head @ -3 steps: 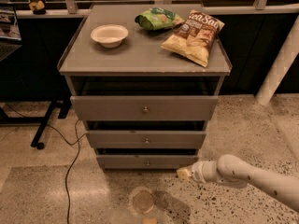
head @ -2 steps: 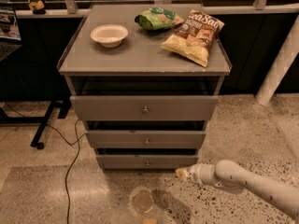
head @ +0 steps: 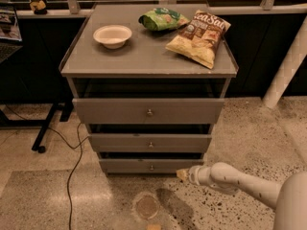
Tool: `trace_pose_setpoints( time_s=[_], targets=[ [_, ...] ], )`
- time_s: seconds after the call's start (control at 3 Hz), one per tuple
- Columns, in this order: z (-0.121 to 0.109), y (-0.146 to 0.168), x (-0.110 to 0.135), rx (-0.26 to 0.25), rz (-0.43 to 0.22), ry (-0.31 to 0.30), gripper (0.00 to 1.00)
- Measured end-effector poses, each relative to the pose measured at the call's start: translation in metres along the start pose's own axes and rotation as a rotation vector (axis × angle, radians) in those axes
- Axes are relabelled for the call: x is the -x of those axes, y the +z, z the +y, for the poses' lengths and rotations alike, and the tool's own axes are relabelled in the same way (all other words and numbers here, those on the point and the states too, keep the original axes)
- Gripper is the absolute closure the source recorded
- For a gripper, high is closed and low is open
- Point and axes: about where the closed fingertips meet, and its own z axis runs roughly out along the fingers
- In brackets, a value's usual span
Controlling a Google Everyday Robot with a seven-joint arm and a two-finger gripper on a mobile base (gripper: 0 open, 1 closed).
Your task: Open bottom drawer
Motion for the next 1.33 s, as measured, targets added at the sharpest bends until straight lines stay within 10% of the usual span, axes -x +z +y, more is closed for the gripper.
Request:
trace_pose_setpoints(
  time_s=[0.67,1.33],
  targets=[
    [-0.006,0.004,0.001,-0.042,-0.065,0.044,1.00],
    [-0.029,0.023,0.007,-0.190,-0.298,0.199,1.00]
  ],
)
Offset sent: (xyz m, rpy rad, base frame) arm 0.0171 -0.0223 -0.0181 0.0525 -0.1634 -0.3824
